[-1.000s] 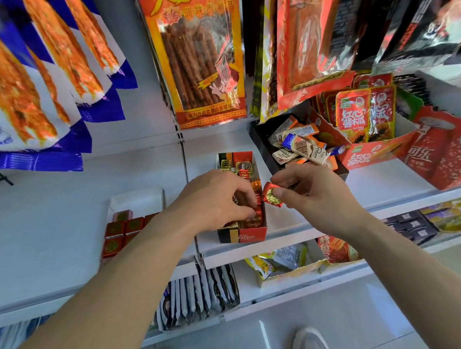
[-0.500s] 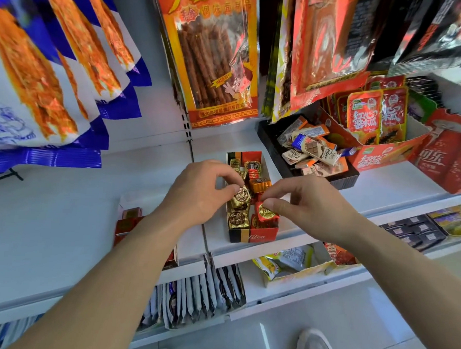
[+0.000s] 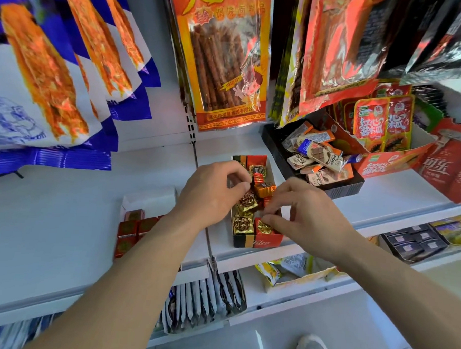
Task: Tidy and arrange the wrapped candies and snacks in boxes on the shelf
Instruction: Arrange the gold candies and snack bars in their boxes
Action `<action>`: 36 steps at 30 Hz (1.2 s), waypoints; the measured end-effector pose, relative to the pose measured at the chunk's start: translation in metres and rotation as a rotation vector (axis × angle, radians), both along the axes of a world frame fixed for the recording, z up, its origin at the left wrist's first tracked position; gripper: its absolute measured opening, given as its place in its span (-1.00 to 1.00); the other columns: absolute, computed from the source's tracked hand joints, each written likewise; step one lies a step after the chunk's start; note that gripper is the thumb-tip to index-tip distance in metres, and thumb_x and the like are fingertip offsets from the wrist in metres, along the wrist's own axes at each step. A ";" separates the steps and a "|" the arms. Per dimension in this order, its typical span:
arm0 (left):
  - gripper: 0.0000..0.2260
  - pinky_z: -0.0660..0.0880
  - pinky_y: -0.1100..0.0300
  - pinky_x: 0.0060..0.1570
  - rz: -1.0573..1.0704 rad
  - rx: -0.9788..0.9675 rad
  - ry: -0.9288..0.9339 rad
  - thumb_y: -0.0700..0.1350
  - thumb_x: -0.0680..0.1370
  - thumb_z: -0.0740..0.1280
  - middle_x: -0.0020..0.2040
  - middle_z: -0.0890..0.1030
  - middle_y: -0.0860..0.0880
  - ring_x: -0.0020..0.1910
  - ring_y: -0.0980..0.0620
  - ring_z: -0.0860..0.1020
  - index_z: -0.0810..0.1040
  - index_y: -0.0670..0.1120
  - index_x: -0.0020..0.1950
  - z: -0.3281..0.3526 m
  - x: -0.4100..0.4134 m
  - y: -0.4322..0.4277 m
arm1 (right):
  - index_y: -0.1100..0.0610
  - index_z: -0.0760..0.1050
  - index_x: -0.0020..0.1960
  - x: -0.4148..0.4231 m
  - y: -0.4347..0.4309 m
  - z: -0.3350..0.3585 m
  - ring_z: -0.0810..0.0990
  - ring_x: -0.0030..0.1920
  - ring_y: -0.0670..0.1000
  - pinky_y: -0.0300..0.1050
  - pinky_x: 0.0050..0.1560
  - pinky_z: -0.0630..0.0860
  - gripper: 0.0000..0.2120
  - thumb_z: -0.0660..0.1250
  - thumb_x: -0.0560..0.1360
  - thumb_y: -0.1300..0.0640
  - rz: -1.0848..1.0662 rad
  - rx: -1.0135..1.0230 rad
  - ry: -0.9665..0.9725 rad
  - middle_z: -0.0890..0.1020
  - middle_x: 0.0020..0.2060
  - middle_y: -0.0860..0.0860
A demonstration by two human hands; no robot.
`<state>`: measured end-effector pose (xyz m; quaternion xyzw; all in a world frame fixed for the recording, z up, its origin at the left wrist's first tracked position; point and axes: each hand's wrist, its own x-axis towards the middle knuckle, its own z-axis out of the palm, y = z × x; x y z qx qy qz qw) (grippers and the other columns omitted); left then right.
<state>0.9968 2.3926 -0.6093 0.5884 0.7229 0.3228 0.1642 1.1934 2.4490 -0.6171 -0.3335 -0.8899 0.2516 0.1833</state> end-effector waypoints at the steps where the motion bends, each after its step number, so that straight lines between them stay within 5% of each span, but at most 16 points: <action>1: -0.93 0.48 0.16 -0.11 -0.007 0.006 -0.007 0.00 0.56 0.38 -0.11 0.61 0.21 -0.09 0.22 0.54 0.63 0.13 0.02 0.000 0.003 0.001 | -0.10 0.66 -0.15 0.002 0.003 0.000 0.49 -0.17 -0.28 -0.39 -0.25 0.32 -0.96 0.49 0.46 0.03 -0.031 0.008 0.020 0.54 -0.10 -0.19; 6: -0.74 0.48 0.11 -0.07 -0.025 -0.119 0.085 0.16 0.48 0.43 -0.05 0.56 0.20 -0.02 0.12 0.51 0.60 0.21 0.16 -0.001 0.015 0.010 | -0.10 0.63 -0.02 0.008 0.015 0.000 0.51 -0.22 -0.15 -0.30 -0.24 0.37 -0.93 0.44 0.50 0.04 -0.198 -0.078 0.136 0.57 -0.20 -0.13; 15: -0.82 0.46 0.14 -0.09 0.129 -0.028 0.051 0.08 0.61 0.28 -0.05 0.59 0.14 -0.04 0.12 0.54 0.61 0.06 0.09 0.005 0.000 0.010 | -0.03 0.61 0.17 -0.017 0.030 0.007 0.51 -0.14 -0.12 -0.27 -0.26 0.37 -0.62 0.53 0.38 -0.07 -0.087 -0.151 -0.145 0.56 -0.07 -0.08; 22: -0.80 0.42 0.21 -0.11 0.250 0.039 0.068 0.02 0.63 0.28 0.05 0.60 0.11 0.01 0.10 0.54 0.56 0.04 0.22 0.000 -0.004 0.011 | 0.00 0.69 0.05 -0.021 0.041 0.008 0.54 -0.17 -0.10 -0.21 -0.29 0.40 -0.64 0.48 0.39 -0.22 0.021 -0.013 -0.251 0.61 -0.19 -0.11; 27: -0.82 0.36 0.17 0.10 0.113 0.106 0.206 0.03 0.61 0.30 0.16 0.57 0.15 0.20 0.07 0.41 0.61 0.11 0.18 -0.002 0.009 0.023 | -0.01 0.67 0.01 -0.008 0.035 0.001 0.53 -0.20 -0.17 -0.18 -0.22 0.49 -0.68 0.50 0.36 -0.17 -0.095 0.067 0.100 0.52 -0.08 -0.12; 32: -0.76 0.42 0.04 0.14 0.081 -0.061 0.293 0.14 0.58 0.31 0.24 0.55 0.16 0.21 0.02 0.38 0.57 0.19 0.24 0.000 0.017 0.031 | 0.01 0.62 -0.15 0.010 0.031 0.011 0.67 -0.30 -0.01 0.11 -0.20 0.63 -0.87 0.50 0.41 -0.02 -0.240 -0.200 0.383 0.69 -0.29 -0.05; 36: -0.63 0.42 0.02 0.06 0.090 -0.185 0.286 0.24 0.53 0.34 0.27 0.53 0.14 0.23 -0.02 0.37 0.52 0.20 0.31 0.001 0.019 0.038 | 0.03 0.58 -0.10 0.018 0.027 0.007 0.71 -0.26 0.06 0.17 -0.14 0.66 -0.86 0.53 0.42 0.10 -0.255 -0.357 0.464 0.69 -0.27 0.00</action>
